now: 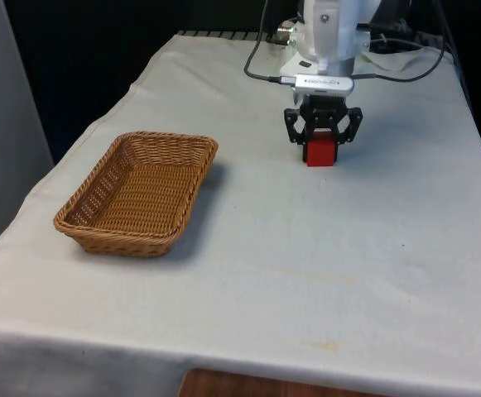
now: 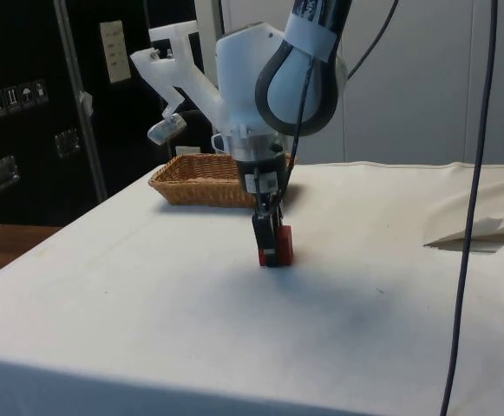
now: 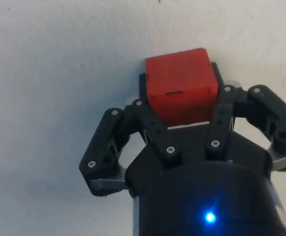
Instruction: Pick up the cube and place it into the basket.
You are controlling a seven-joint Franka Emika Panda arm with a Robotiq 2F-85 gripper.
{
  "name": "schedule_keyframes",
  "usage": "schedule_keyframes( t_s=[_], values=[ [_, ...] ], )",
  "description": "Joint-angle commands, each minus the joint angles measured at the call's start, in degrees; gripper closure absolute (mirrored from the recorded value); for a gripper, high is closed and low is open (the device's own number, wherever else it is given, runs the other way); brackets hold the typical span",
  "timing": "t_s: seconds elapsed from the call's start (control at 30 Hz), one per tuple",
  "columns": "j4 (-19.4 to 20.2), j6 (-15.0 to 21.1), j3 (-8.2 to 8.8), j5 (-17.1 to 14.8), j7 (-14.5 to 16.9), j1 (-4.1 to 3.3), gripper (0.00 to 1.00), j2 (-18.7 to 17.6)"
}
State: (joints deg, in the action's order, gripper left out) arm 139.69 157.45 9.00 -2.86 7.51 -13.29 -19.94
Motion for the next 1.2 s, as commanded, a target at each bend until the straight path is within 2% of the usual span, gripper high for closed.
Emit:
schedule_keyframes(
  t_s=[0.0, 0.13, 0.23, 0.3, 0.33, 0.47, 0.6, 0.63, 0.67, 0.87, 0.9, 0.93, 1.17],
  values=[
    [0.2, 0.5, 0.0, 0.0, 0.1, 0.06, 1.0, 0.1],
    [0.2, 0.5, 0.0, 0.0, 0.1, 0.06, 1.0, 0.1],
    [0.3, 0.0, 0.11, 0.2, -0.2, -0.23, 1.0, 0.9],
    [0.0, 0.0, -0.06, 0.0, 0.0, 0.0, 1.0, 0.3],
    [0.5, -0.3, 0.11, 0.3, -0.3, -0.29, 1.0, 1.5],
    [0.7, -1.9, 0.23, 0.6, -0.5, -0.4, 1.0, 3.8],
    [1.0, -3.6, 0.29, 1.0, -0.7, -0.4, 1.0, 5.8],
    [0.8, -3.2, -0.17, 0.1, 0.0, 0.0, 1.0, 5.4],
    [1.0, -4.4, 0.29, 1.1, -0.8, -0.4, 1.0, 6.8],
    [1.0, -6.8, 0.29, 1.8, -1.1, -0.29, 1.0, 9.3],
    [0.9, -6.7, -0.17, 0.7, -0.2, 0.0, 1.0, 9.1],
    [1.0, -7.2, 0.29, 1.9, -1.1, -0.29, 1.0, 9.7],
    [1.0, -9.5, 0.23, 2.2, -1.1, -0.17, 1.0, 12.2]
  ],
)
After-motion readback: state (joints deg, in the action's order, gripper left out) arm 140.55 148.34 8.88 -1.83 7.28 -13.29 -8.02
